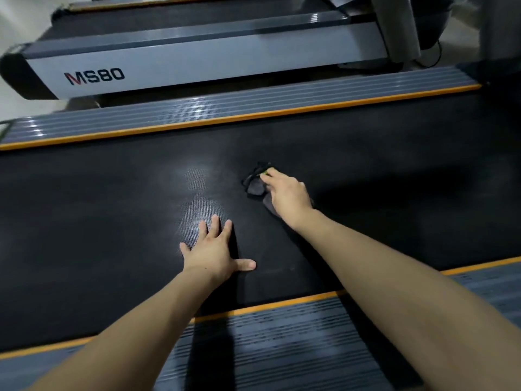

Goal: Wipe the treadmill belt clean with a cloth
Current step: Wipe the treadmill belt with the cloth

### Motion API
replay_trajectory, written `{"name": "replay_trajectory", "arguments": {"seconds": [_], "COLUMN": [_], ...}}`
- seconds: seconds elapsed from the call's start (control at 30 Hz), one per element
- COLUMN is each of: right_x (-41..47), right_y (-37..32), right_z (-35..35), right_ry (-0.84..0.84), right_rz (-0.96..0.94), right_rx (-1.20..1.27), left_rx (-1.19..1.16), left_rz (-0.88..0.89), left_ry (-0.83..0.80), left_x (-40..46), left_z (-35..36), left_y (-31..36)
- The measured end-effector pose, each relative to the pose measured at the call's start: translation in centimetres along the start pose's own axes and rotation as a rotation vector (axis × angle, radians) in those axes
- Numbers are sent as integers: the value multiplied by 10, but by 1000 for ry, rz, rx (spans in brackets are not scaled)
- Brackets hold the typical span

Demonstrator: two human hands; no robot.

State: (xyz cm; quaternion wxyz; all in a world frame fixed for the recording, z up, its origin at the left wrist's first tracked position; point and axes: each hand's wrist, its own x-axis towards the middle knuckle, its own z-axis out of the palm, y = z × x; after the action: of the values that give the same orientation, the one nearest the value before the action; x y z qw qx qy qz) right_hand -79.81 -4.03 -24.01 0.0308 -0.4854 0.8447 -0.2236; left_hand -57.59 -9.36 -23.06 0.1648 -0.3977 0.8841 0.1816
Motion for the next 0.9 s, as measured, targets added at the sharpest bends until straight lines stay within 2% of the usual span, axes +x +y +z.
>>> {"name": "replay_trajectory", "arguments": {"seconds": [0.1,0.17,0.27,0.37,0.53,0.63,0.8,0.9], "right_x": [-60,-106,-119,-71,24,25,-67,-122], "right_y": [4,11,24,24,-14,-20,-12,-7], "right_z": [-8,-11,-10,0,8,8,-11,-25], "right_ry": [29,-10,-64,-7,27,11,-33,-189], "right_rz": [-167,-357,-473,-453,-38,-58,-144,-222], "right_rx": [97,77,30,-21,30,43,202,96], "left_rx": [-11,-10,-7,5,-12,-22,-26,-12], "left_rz": [5,3,3,5,4,2,0,11], "left_ry": [17,14,18,19,7,5,-17,-32], "left_x": [-2,-4,-3,-1,-3,-2,-3,-4], "left_z": [2,2,3,3,1,0,-2,-7], "left_y": [-1,0,1,2,1,1,2,0]}}
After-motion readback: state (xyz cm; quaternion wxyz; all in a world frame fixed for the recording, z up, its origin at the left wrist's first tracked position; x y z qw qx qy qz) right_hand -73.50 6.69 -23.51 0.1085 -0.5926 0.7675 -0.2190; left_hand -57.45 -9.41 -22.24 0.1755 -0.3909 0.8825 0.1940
